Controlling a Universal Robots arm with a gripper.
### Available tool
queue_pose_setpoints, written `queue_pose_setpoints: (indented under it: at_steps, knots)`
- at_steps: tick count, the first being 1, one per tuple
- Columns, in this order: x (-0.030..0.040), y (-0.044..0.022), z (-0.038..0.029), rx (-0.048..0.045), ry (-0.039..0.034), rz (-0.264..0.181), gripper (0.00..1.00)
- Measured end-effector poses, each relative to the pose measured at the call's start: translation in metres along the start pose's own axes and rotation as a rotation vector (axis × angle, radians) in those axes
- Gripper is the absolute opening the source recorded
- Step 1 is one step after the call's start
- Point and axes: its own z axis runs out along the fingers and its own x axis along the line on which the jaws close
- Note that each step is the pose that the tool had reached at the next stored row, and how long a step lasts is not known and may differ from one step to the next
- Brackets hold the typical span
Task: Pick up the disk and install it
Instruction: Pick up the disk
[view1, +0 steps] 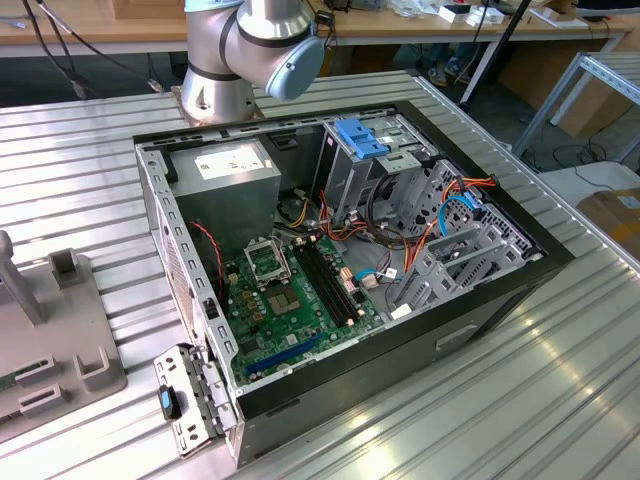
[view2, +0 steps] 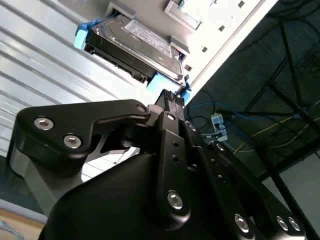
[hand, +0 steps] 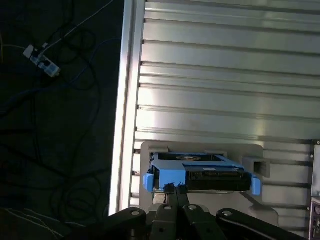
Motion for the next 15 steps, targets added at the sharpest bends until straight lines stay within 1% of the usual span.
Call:
queue_pose_setpoints:
  at_steps: [2, 6, 8, 10, 11, 12, 14, 15]
  knots:
    - [0.0000, 0.0001, 0.0001, -0.0002, 0.0021, -0.076, 0.11]
    - [0.0000, 0.0001, 0.0002, -0.0005, 0.0041, -0.152, 0.11]
    - [0.0000, 0.0001, 0.0002, -0.0006, 0.0056, -0.207, 0.11]
    - [0.0000, 0.0001, 0.0002, -0.0007, 0.0067, -0.248, 0.11]
    - [0.0000, 0.0001, 0.0003, -0.0008, 0.0077, -0.283, 0.11]
    - [0.0000, 0.0000, 0.0003, -0.0009, 0.0089, -0.329, 0.11]
    - [0.0000, 0.0000, 0.0006, -0.0011, 0.0108, -0.399, 0.11]
    - [0.0000, 0.0001, 0.0006, -0.0012, 0.0114, -0.420, 0.11]
